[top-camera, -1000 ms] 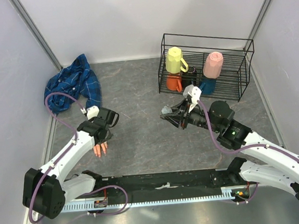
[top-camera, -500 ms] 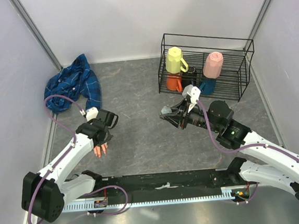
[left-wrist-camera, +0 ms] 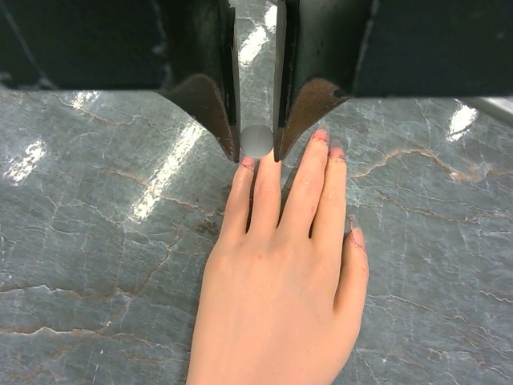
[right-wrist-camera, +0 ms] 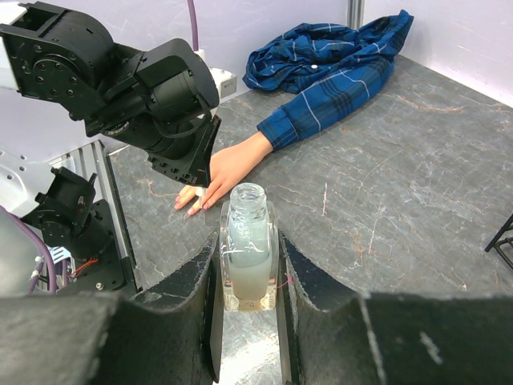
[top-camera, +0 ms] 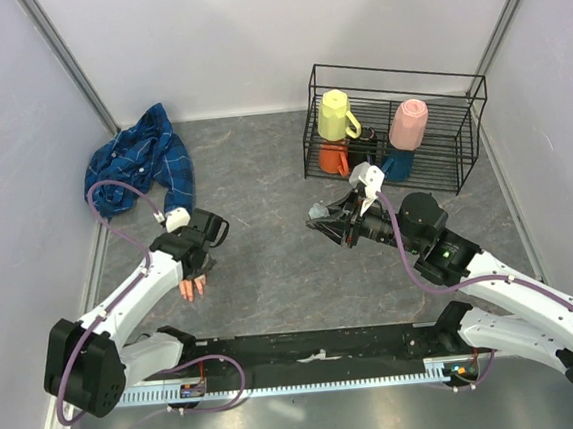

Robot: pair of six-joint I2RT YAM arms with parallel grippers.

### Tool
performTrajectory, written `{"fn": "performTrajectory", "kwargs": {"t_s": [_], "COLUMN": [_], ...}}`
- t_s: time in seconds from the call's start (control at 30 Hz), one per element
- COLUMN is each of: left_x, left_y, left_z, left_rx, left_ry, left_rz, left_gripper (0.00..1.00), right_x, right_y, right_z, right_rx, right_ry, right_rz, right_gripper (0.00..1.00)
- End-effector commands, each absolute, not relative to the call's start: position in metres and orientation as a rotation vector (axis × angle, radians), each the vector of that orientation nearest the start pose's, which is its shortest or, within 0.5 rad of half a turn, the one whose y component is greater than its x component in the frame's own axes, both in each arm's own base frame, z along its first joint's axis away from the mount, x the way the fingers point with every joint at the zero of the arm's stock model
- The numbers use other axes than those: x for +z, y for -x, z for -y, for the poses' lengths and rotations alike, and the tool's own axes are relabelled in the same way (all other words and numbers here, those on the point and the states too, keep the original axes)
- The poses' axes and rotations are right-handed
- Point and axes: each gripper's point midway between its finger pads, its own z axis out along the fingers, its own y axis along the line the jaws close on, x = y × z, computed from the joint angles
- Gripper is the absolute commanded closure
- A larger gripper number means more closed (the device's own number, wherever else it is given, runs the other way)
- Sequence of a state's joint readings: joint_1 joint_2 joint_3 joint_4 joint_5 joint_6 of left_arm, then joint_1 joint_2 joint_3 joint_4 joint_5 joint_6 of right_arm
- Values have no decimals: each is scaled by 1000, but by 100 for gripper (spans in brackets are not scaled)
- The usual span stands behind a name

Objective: Paint the nails

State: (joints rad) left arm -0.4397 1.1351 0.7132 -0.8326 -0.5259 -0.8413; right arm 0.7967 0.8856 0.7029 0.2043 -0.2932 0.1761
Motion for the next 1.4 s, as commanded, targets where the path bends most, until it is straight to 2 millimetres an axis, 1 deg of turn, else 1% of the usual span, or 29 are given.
{"fn": "performTrajectory", "kwargs": {"t_s": [0.0, 0.77, 1.37], "left_x": [77, 81, 78], "left_y": [-222, -234, -233], "left_z": [28, 31, 28], "left_rx": [331, 307, 352], "left_ry": [684, 634, 632], "left_rz": [-2427, -2395, -2415], "left_gripper": [98, 98, 98], "right_x": [309, 305, 305], "right_y": [-199, -199, -199], "right_z": [-290, -291, -291], "right_rx": [998, 999, 999], "right_ry": [728, 733, 736], "right_rz": [-1414, -1424, -1425], "right_gripper": [100, 100, 100]}}
